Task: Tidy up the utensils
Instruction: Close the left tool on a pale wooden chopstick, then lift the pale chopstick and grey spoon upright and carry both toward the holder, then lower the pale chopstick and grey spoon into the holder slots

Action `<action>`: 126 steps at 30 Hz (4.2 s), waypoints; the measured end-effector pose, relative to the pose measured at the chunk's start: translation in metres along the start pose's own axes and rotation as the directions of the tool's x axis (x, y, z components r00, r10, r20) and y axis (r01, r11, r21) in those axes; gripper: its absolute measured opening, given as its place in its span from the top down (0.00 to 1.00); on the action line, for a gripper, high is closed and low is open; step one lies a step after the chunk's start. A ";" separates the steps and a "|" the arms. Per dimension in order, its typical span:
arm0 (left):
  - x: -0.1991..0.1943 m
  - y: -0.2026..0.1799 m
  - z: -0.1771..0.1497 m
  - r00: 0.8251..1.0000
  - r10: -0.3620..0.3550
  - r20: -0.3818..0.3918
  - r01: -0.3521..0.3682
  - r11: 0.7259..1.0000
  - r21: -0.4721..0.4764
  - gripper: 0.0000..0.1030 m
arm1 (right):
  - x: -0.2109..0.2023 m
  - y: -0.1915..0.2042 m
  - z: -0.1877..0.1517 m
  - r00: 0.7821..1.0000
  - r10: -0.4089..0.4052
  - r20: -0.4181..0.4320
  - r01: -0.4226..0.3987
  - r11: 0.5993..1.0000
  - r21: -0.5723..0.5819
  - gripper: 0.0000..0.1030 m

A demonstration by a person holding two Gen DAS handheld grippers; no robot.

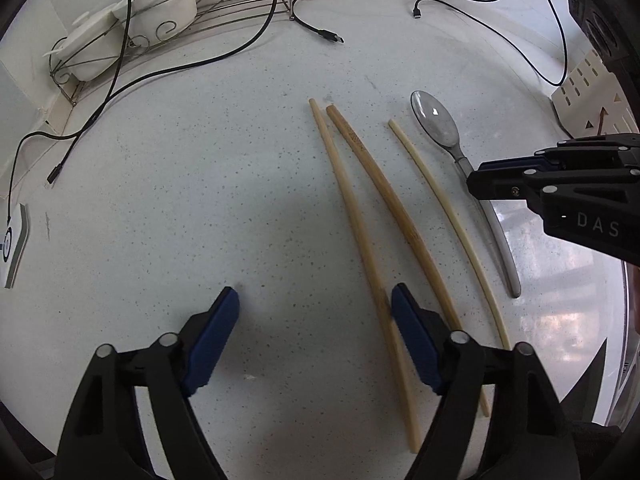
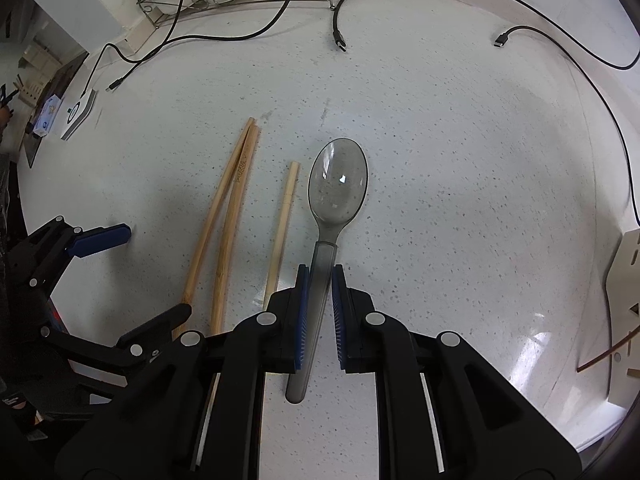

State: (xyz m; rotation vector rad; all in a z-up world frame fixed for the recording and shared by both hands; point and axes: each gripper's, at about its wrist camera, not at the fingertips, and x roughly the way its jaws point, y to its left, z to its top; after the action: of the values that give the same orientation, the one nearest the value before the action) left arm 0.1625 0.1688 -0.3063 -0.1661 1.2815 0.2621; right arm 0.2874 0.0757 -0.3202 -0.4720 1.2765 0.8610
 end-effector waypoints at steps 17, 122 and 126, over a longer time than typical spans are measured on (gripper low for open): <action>0.002 0.021 0.009 0.997 -0.017 -0.078 0.017 1.000 0.007 0.93 | 0.003 -0.001 0.005 1.000 0.001 -0.006 -0.001 1.000 0.010 0.86; -0.202 -0.255 0.182 0.509 -0.708 0.489 0.463 0.704 0.538 0.94 | -0.307 -0.225 -0.209 0.533 -0.594 0.602 -0.044 0.691 0.721 0.89; -0.194 -0.259 0.189 0.462 -0.749 0.474 0.504 0.662 0.555 0.94 | -0.301 -0.226 -0.215 0.446 -0.620 0.645 -0.026 0.712 0.702 0.89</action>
State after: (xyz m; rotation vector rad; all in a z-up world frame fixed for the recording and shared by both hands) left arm 0.3596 -0.0488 -0.0731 -0.2222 0.4230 -0.5468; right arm 0.3121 -0.3087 -0.1216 0.2896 0.3938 0.1757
